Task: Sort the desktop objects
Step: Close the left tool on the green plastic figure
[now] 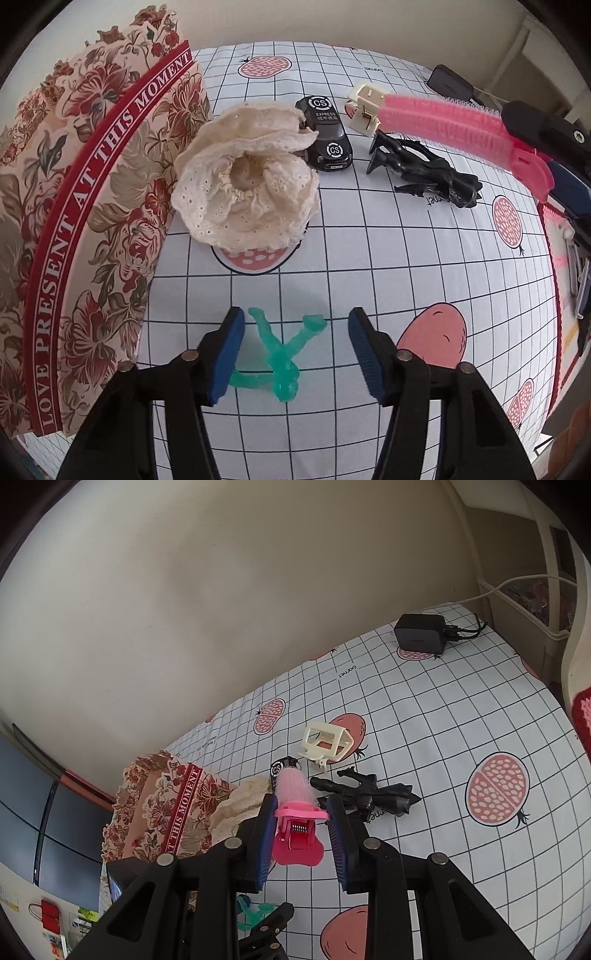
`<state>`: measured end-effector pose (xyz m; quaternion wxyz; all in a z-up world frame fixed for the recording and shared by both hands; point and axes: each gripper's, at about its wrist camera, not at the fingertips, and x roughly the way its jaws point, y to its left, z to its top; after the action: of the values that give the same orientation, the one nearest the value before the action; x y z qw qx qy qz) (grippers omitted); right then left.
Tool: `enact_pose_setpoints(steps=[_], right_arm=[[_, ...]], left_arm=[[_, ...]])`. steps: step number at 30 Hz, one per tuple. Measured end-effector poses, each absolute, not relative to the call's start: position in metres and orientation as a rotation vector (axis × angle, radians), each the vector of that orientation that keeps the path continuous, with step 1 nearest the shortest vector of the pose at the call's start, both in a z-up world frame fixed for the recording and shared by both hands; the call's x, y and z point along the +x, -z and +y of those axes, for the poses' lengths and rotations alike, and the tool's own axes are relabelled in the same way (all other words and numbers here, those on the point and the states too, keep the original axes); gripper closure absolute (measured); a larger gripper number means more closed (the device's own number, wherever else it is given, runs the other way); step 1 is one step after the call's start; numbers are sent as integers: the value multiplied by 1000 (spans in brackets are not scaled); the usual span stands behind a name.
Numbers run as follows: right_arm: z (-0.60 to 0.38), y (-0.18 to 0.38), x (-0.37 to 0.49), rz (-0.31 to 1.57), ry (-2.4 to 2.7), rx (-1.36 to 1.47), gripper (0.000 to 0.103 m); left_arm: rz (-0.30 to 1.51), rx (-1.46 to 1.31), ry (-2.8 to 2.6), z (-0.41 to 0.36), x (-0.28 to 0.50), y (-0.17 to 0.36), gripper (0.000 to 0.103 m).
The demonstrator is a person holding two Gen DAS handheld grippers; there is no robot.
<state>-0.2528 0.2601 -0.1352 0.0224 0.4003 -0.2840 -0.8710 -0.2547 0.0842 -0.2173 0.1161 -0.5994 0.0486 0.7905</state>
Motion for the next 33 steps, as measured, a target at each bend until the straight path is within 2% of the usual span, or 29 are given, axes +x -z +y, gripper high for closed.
enact_pose_setpoints(steps=[3, 7, 18, 33], right_arm=[[259, 135, -253, -879, 2698, 1241, 74], [260, 135, -252, -882, 2699, 1239, 74], [259, 132, -251, -880, 2700, 1200, 74], [259, 103, -239, -868, 2773, 924, 73]], left_arm=[[154, -1748, -2314, 85, -252, 217, 50], [155, -1734, -2318, 85, -251, 216, 69], [100, -1663, -2365, 60, -248, 195, 69], [-156, -1366, -2499, 50, -262, 139, 69]])
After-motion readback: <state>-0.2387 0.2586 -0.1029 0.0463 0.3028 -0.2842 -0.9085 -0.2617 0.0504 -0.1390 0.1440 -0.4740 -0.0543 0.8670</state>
